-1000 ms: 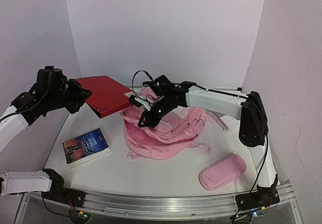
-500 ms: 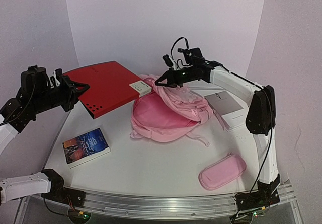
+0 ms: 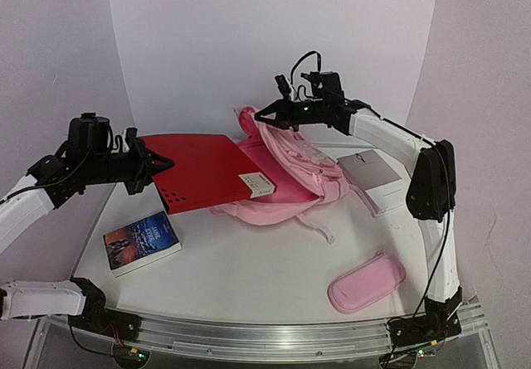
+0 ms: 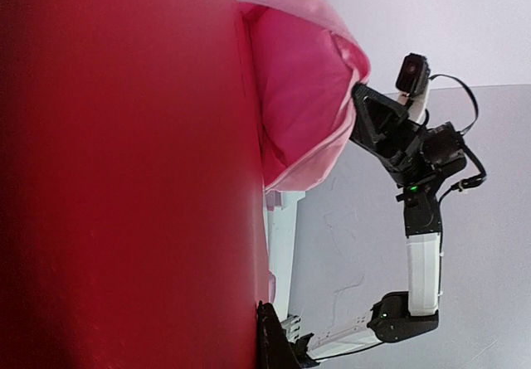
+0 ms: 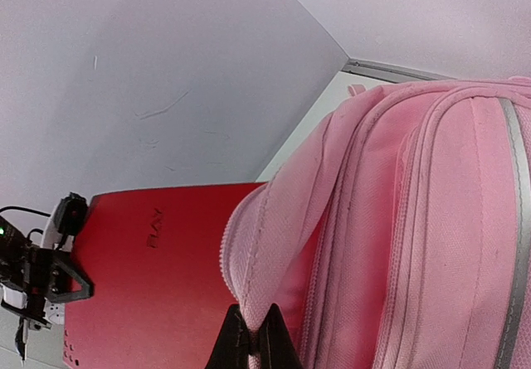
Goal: Pack the student bag
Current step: Place the files in the student bag.
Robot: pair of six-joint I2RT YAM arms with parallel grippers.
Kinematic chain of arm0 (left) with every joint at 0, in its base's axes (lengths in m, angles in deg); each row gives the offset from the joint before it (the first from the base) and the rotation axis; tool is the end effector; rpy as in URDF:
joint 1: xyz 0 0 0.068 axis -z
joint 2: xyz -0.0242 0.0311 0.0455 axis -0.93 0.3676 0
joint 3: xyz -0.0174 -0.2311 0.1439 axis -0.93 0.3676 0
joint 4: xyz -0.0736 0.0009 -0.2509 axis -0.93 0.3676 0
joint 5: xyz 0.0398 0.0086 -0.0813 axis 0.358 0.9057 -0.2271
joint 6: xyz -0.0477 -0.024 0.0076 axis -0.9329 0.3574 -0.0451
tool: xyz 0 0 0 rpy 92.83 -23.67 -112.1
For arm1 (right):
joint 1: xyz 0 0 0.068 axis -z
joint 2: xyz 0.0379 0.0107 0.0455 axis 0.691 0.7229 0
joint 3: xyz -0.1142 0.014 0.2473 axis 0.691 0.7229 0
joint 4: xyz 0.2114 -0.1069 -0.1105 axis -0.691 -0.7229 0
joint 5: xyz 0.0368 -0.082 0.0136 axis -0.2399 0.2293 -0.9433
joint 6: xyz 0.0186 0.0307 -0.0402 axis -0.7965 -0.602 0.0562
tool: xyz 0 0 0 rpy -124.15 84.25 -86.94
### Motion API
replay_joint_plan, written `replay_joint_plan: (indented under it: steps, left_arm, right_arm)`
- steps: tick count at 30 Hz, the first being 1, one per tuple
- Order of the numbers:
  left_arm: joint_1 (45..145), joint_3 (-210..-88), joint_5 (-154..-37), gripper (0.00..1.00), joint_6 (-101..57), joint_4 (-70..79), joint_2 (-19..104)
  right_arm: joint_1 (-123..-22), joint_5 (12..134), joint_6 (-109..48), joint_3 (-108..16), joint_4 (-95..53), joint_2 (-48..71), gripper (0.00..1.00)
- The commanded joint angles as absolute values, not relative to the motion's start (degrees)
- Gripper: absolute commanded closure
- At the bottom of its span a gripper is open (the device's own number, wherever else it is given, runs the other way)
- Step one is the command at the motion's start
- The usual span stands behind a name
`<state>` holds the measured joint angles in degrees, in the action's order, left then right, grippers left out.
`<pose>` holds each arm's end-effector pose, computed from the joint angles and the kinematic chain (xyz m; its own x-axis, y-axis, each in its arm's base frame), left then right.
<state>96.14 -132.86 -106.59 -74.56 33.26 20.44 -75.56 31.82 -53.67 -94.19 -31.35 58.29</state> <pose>0.1745 -0.1048 0.3533 -0.7918 -0.5427 -0.2802 -0.0139 0.4747 -0.8800 0.4316 0.2996 0.3403 -0.6678 -0.0269 -0.7439 -0.7290 0.2252 0.6464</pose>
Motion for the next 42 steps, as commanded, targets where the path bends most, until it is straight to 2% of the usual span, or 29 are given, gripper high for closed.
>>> replay_joint_plan:
  steps: [1, 13, 20, 31, 42]
  left_arm:
    - [96.22, -135.07, -112.61, 1.0, -70.89, 20.51, 27.61]
    - [96.01, -147.62, -115.39, 1.0, -61.64, 15.37, 46.7]
    - [95.34, -150.56, -116.74, 1.0, -60.47, 13.19, 50.57]
    - [95.35, -147.51, -119.28, 1.0, -66.56, 5.22, 56.47]
    - [95.43, -153.57, -126.3, 1.0, -65.73, 10.25, 63.42]
  right_arm:
    - [-75.86, 27.93, -56.45, -96.25, -19.89, 52.52, 1.0]
    - [-76.3, 22.76, -62.16, -94.06, -14.37, 50.71, 1.0]
    - [-77.4, 21.7, -65.75, -95.37, -10.68, 51.71, 1.0]
    - [-79.42, 22.19, -74.42, -100.45, -0.69, 55.31, 1.0]
    - [-81.6, 17.41, -73.98, -101.34, 0.85, 55.8, 1.0]
